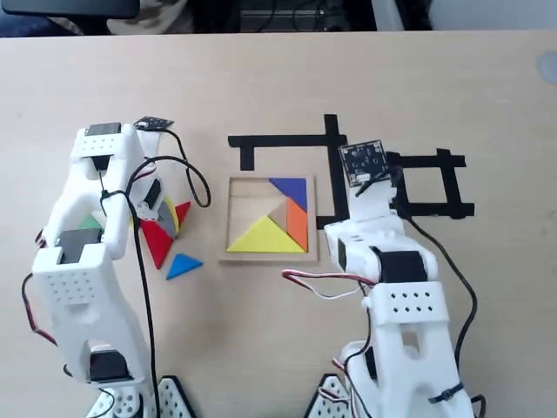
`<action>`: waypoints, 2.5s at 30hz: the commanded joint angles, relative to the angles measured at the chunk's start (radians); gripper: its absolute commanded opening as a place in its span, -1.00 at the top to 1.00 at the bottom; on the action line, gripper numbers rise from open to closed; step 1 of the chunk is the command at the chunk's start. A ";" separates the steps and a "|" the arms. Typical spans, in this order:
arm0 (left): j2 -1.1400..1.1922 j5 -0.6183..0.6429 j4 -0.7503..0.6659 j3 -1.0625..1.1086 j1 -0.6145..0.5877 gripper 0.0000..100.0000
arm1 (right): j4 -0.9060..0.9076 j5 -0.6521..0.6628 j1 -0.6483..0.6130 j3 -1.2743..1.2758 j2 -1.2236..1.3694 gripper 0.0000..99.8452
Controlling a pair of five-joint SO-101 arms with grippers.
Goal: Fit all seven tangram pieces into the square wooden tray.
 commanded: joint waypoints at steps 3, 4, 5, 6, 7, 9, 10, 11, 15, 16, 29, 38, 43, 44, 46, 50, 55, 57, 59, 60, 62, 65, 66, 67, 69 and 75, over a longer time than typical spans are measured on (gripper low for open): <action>-0.060 -0.009 -0.006 0.004 0.007 0.94 | -0.017 -0.003 -0.009 -0.002 -0.016 0.76; -0.081 -0.011 -0.006 0.008 0.005 0.94 | -0.018 -0.003 -0.009 -0.002 -0.016 0.76; -0.107 -0.011 -0.006 0.013 0.005 0.94 | -0.018 -0.003 -0.009 -0.002 -0.016 0.76; -0.137 -0.011 -0.008 0.027 0.004 0.94 | -0.018 -0.003 -0.009 -0.002 -0.016 0.76; -0.166 -0.011 -0.009 0.044 0.005 0.94 | -0.018 -0.003 -0.009 -0.002 -0.016 0.76; -0.230 -0.011 -0.014 0.081 0.008 0.94 | -0.018 -0.003 -0.009 -0.002 -0.016 0.76; -0.262 -0.011 -0.015 0.097 0.008 0.94 | -0.018 -0.003 -0.009 -0.002 -0.016 0.76; -0.287 -0.011 -0.017 0.114 0.008 0.94 | -0.018 -0.003 -0.009 -0.002 -0.018 0.76; -0.371 -0.011 -0.074 0.206 0.008 0.94 | -0.018 -0.003 -0.009 -0.002 -0.016 0.76; -0.387 -0.011 -0.084 0.228 0.008 0.94 | -0.018 -0.003 -0.009 -0.002 -0.016 0.76; -0.404 -0.006 -0.123 0.323 0.016 0.94 | -0.020 -0.003 -0.009 -0.002 -0.016 0.76; -0.491 0.292 -0.350 0.593 0.015 0.94 | -0.199 -0.011 -0.008 0.119 -0.021 0.76; -0.661 0.298 -0.516 0.797 -0.051 0.94 | -0.229 -0.011 -0.009 0.147 -0.021 0.76; -0.701 0.298 -0.540 0.834 -0.051 0.94 | -0.244 -0.011 -0.009 0.157 -0.021 0.76; -0.786 0.298 -0.582 0.906 -0.051 0.94 | -0.282 -0.011 -0.009 0.182 -0.021 0.76; -0.908 0.295 -0.649 1.013 -0.051 0.94 | -0.307 -0.011 -0.006 0.199 -0.021 0.76; -0.951 0.290 -0.655 1.041 -0.035 0.93 | -0.307 -0.011 -0.005 0.202 -0.021 0.76; -0.951 0.290 -0.655 1.041 -0.035 0.93 | -0.307 -0.011 -0.005 0.202 -0.021 0.76; -0.951 0.290 -0.657 1.041 -0.033 0.93 | -0.307 -0.011 -0.006 0.200 -0.021 0.76; -0.951 0.290 -0.658 1.041 -0.033 0.93 | -0.305 -0.011 -0.006 0.200 -0.021 0.76; -0.951 0.290 -0.658 1.041 -0.033 0.93 | -0.305 -0.011 -0.006 0.199 -0.021 0.76; -0.951 0.290 -0.660 1.041 -0.033 0.93 | -0.305 -0.011 -0.008 0.199 -0.021 0.76; -0.951 0.290 -0.660 1.041 -0.033 0.93 | -0.305 -0.011 -0.008 0.199 -0.021 0.76; -0.951 0.290 -0.660 1.041 -0.033 0.93 | -0.305 -0.011 -0.008 0.199 -0.021 0.76; -0.951 0.290 -0.657 1.047 -0.031 0.93 | -0.302 -0.011 -0.003 0.196 -0.021 0.76; -0.951 0.290 -0.660 1.047 -0.031 0.93 | -0.302 -0.011 -0.008 0.194 -0.021 0.76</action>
